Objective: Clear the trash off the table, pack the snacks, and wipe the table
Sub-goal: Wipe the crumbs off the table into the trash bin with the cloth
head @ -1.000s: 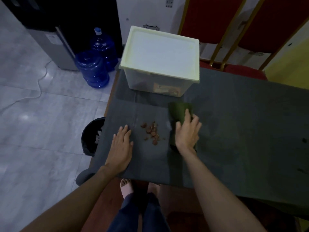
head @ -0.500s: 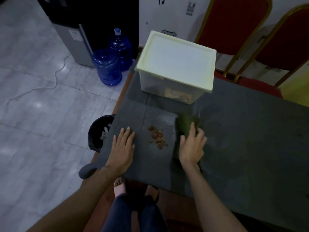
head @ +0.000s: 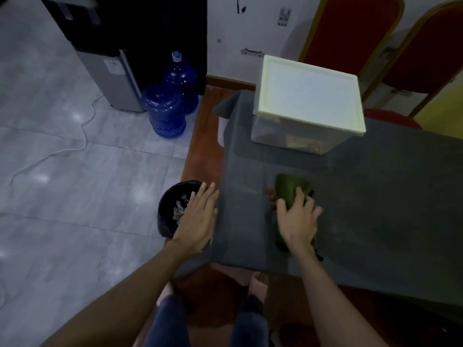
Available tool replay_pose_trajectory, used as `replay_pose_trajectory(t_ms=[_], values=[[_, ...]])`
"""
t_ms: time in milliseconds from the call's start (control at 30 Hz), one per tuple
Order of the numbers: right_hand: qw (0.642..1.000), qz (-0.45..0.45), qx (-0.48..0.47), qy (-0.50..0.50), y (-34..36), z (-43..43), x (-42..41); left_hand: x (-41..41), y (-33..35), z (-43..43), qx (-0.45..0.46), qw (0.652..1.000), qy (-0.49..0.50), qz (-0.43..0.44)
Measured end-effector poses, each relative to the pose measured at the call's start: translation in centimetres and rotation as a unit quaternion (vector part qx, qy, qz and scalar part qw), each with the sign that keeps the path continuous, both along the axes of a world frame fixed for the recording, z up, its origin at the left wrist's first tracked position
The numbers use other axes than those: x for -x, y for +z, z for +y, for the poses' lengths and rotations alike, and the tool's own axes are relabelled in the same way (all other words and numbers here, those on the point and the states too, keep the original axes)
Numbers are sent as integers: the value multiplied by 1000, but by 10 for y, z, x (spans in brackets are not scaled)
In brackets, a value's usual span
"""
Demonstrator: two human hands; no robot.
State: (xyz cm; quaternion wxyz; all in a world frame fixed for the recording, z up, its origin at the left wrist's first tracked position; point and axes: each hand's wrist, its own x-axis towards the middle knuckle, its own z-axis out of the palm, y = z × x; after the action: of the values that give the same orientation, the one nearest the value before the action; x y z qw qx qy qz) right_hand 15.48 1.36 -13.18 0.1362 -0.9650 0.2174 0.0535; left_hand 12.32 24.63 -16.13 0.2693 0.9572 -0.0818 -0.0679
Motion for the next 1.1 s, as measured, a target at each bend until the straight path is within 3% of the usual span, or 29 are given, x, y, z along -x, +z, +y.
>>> replay_pose_trajectory(t_ms=[100,167,300,433,667,800,933,1100], values=[[991,-131,23,-19,20,48,-5,0,3,57,17,1000,23,-1],[978,-189,-61,67,31,95,-10,2,0,93,16,998,56,16],[945,-94,-232,210,13,199,-18,13,-27,159,43,987,135,81],[947,32,-272,170,-70,255,-40,14,-82,194,82,968,186,145],[958,170,-230,-8,-266,262,-67,16,-241,216,108,934,259,223],[962,209,-176,-2,-370,252,-72,6,-340,209,134,900,310,276],[977,180,-112,-11,-431,248,-90,-10,-414,199,141,890,325,285],[977,190,-94,-24,-460,245,-103,-20,-445,182,158,861,379,301]])
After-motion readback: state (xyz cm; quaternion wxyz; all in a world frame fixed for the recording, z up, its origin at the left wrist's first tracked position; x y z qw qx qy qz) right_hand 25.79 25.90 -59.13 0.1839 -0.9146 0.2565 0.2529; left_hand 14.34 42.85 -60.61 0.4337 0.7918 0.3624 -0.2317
